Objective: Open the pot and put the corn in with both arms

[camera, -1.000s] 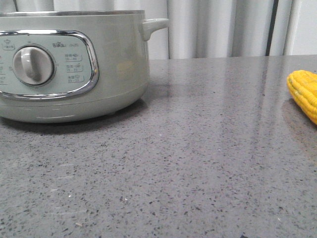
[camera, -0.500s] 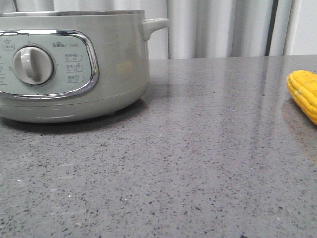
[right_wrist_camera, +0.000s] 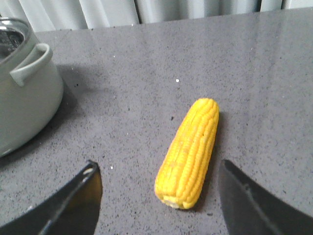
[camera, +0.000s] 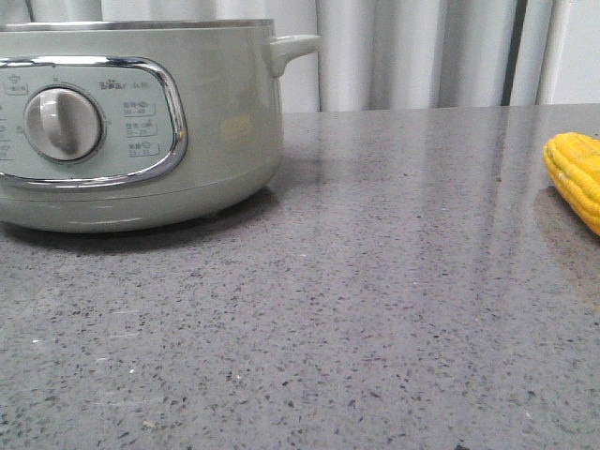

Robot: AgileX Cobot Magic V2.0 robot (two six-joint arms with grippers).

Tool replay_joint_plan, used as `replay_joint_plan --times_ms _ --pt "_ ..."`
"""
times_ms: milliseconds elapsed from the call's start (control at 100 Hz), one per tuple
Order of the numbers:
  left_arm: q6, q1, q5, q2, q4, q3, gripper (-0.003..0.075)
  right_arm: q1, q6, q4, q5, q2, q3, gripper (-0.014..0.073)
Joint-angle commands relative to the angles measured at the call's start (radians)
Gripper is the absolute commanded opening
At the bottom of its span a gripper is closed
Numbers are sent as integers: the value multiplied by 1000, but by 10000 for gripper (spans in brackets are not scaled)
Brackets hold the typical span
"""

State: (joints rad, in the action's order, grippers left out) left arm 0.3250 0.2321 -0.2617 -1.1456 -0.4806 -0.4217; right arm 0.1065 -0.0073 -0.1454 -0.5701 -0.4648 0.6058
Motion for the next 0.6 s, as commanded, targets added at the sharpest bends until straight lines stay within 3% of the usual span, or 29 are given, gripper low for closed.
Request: replay_joint_plan --times_ms 0,300,590 --pt "-11 1 -81 16 -22 -32 449 2 -10 4 98 -25 39 440" --pt "-11 -82 -82 167 -82 -41 449 0 -10 -39 -91 -339 236 440" --pt "-11 -168 -71 417 -80 -41 449 -31 26 56 -151 -714 435 440"
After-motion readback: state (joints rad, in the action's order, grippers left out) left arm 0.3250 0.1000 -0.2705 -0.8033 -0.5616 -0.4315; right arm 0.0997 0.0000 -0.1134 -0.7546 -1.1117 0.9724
